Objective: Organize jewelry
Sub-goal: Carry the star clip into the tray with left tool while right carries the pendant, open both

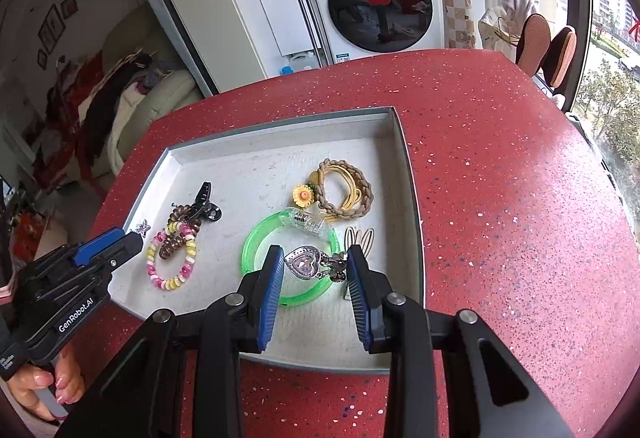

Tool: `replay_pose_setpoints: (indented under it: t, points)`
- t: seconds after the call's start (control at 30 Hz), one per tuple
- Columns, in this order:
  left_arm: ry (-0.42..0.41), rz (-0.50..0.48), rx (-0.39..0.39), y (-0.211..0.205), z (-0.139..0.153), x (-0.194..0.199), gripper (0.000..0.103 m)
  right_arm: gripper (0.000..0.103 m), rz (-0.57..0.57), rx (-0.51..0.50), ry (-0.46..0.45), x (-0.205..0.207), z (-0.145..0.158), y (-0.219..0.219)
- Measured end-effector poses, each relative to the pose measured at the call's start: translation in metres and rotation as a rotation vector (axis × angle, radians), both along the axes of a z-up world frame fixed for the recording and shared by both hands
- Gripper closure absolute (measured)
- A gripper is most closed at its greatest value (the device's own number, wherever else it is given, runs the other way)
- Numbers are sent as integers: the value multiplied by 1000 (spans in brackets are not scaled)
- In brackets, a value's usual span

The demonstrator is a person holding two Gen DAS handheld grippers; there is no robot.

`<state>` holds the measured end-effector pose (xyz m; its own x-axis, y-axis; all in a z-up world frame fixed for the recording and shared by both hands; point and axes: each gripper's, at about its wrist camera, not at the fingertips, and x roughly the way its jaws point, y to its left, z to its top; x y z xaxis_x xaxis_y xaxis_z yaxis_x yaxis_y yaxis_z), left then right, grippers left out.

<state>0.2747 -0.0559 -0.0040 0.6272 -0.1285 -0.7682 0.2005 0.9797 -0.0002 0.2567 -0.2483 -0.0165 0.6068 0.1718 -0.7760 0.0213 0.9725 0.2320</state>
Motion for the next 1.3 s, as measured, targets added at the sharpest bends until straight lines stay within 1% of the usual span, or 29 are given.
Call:
replay_pose_setpoints:
  t: [0.2,0.37,0.73,0.8,0.83,0.9,0.93,0.97,1.3]
  points:
    - [19,3,28,-3,-16,6,56,68,-12,2,21,8,-13,-4]
    - [34,6,31,-4,-24,8,56,68,-21,13,40,10,-24,-6]
    - [23,7,65,-8,-33,7,56,67,-20,65,39,9,-28,-13]
    - [20,11,72,-9,-33,7,56,65,-16,69,40,9,-28,-13]
    - [20,12,72,-9,-33,7,56,62,-14,75,38,9,-28,-12]
    - [21,17,72,-10,-33,6,56,54,-10,87,35,9,-28,-12]
    - [21,19,71,-10,-33,6,56,48,-8,92,34,9,-27,-12]
    - [20,20,70,-10,-32,6,56,45,-5,97,34,9,-27,-11]
    - [15,31,60,-7,-30,3,55,44,-10,119,20,-1,-19,-7]
